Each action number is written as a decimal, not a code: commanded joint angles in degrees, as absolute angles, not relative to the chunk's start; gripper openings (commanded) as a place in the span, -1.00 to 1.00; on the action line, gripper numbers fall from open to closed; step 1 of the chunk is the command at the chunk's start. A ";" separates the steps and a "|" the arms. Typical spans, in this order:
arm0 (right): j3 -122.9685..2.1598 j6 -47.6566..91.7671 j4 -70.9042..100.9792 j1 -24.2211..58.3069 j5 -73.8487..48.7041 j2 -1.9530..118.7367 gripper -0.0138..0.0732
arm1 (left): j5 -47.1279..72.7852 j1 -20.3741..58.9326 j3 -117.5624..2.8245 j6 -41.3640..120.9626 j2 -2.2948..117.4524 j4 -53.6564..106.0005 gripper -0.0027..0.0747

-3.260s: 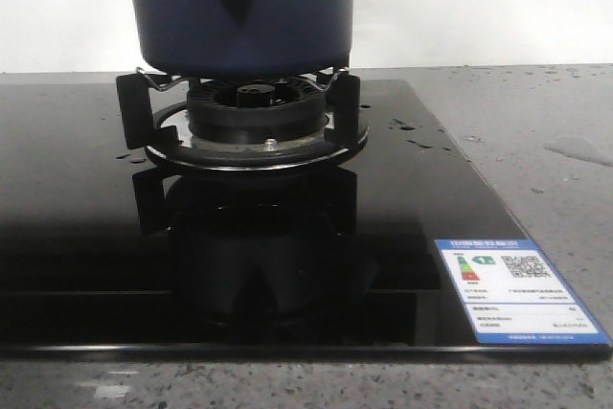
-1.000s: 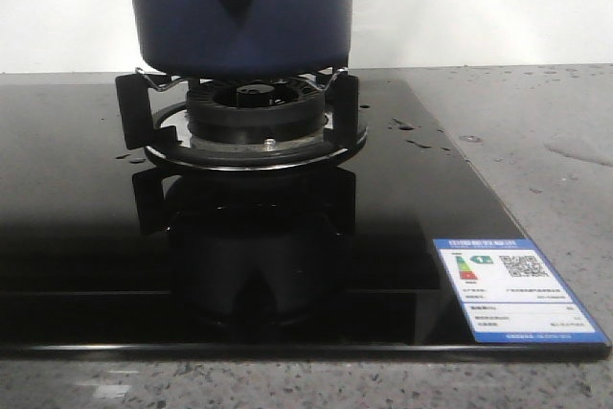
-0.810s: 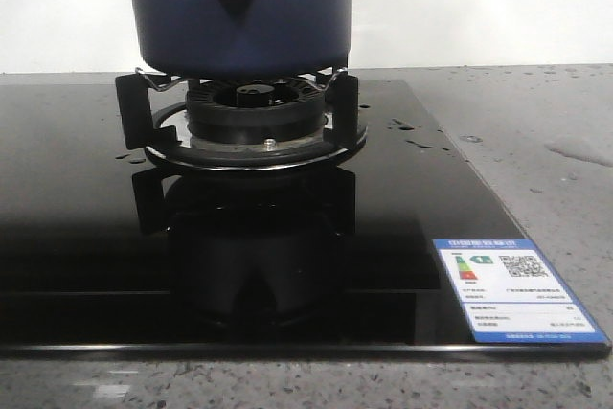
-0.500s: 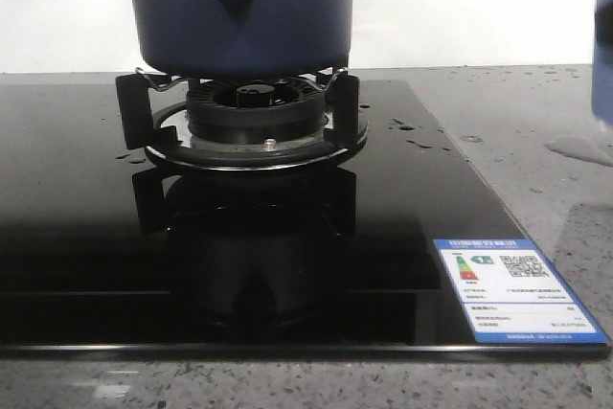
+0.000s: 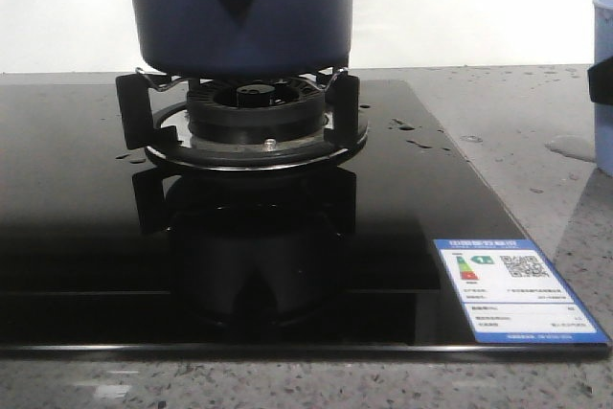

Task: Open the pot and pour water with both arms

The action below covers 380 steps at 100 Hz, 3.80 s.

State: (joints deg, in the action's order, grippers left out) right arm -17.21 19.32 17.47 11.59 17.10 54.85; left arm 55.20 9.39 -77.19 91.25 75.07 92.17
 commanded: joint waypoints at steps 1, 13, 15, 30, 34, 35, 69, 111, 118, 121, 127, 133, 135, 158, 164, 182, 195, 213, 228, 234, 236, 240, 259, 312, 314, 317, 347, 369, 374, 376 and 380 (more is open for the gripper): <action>-18.66 19.45 17.69 11.13 22.14 54.64 0.60 | 55.37 9.90 -79.30 90.71 73.42 97.64 -0.17; -18.66 19.45 17.69 11.13 22.37 53.70 0.62 | 55.37 9.90 -79.30 90.71 73.42 97.49 -0.17; -18.66 19.45 17.69 11.13 22.37 53.44 0.62 | 55.37 9.90 -79.30 90.71 73.42 97.43 -0.17; -18.66 19.45 17.69 11.13 21.87 50.80 0.62 | 55.50 9.90 -79.30 90.71 73.42 97.43 -0.17; -18.66 19.45 17.69 11.13 21.74 49.88 0.62 | 55.50 9.90 -79.30 90.71 73.42 97.43 -0.17; -18.66 19.45 17.69 11.13 21.62 49.49 0.62 | 55.50 9.90 -79.30 90.71 73.42 97.43 -0.17; -22.52 19.45 17.69 11.13 13.68 37.93 0.62 | 55.59 10.85 -79.30 90.71 76.12 97.33 -0.17; -23.59 19.45 13.69 11.13 21.18 41.49 0.61 | 56.13 14.24 -79.30 90.71 81.13 97.35 -0.17; -22.63 19.45 13.69 11.13 24.82 44.86 0.61 | 56.72 14.24 -79.30 90.71 81.13 97.35 -0.17; -22.15 19.45 13.69 11.13 26.19 46.75 0.61 | 56.90 14.24 -79.30 90.71 81.13 97.35 -0.17; -21.59 19.45 13.69 11.13 29.81 50.23 0.61 | 57.52 14.24 -79.30 90.71 81.00 97.35 -0.17; -20.99 19.45 13.69 11.13 34.35 54.21 0.61 | 57.60 14.24 -79.30 90.71 81.00 97.35 -0.17; -21.01 19.34 13.69 11.13 35.23 55.52 0.61 | 57.70 14.24 -79.30 90.71 81.00 97.35 -0.17; -21.01 18.45 13.80 11.13 44.92 63.92 0.61 | 58.05 14.24 -79.30 90.71 81.00 97.35 -0.17; -21.01 18.45 14.20 11.13 44.89 64.57 0.61 | 58.05 14.24 -79.30 90.71 81.00 97.35 -0.17; -21.01 11.47 14.65 11.13 43.96 65.22 0.61 | 58.05 14.24 -79.30 90.71 81.00 97.35 -0.17; -21.01 10.14 14.65 11.13 39.04 65.20 0.62 | 57.95 14.24 -79.30 90.71 81.00 97.35 -0.17; -21.01 10.14 14.65 11.13 34.99 65.20 0.77 | 57.95 14.24 -79.30 91.07 81.00 97.35 -0.17; -21.01 10.14 14.65 11.13 35.64 63.96 0.81 | 58.06 14.24 -79.30 91.07 81.00 97.35 -0.17; -21.01 10.14 14.65 11.13 35.20 62.55 0.80 | 58.06 14.24 -79.30 91.07 81.00 97.35 -0.17; -21.01 10.14 14.65 11.13 35.08 61.97 0.80 | 58.06 14.24 -79.30 91.07 81.00 97.35 -0.17; -21.01 10.14 14.65 11.13 34.45 60.70 0.80 | 58.06 14.24 -79.30 91.07 81.00 97.35 -0.17; -21.01 10.14 14.65 11.13 27.41 53.72 0.80 | 58.06 14.24 -79.30 91.07 81.00 97.35 -0.17; -21.34 10.14 14.12 11.13 6.04 30.55 0.79 | 55.46 14.24 -79.30 91.74 84.16 91.83 -0.17; -21.32 10.14 14.12 11.13 5.36 29.65 0.77 | 55.16 14.24 -79.30 92.00 84.39 91.83 -0.17; -21.32 10.14 14.12 11.13 4.88 28.53 0.72 | 54.59 14.24 -79.30 92.50 84.69 91.83 -0.17; -21.45 10.14 14.12 11.13 4.41 24.07 -0.86 | 53.39 14.24 -79.30 93.57 89.32 90.75 -0.17; -21.45 10.14 14.12 11.13 3.90 23.98 -0.85 | 52.98 14.24 -79.30 93.69 91.79 88.90 -0.17; -21.45 10.14 14.12 11.13 3.90 23.98 -0.85 | 52.78 14.24 -79.30 93.69 92.15 87.67 -0.17; -21.45 10.14 14.12 11.13 3.90 23.98 -0.85 | 52.78 14.24 -79.30 93.69 92.27 87.25 -0.17; -21.45 10.14 14.12 11.13 3.90 23.98 -0.85 | 52.78 14.24 -79.30 93.69 92.63 86.72 -0.17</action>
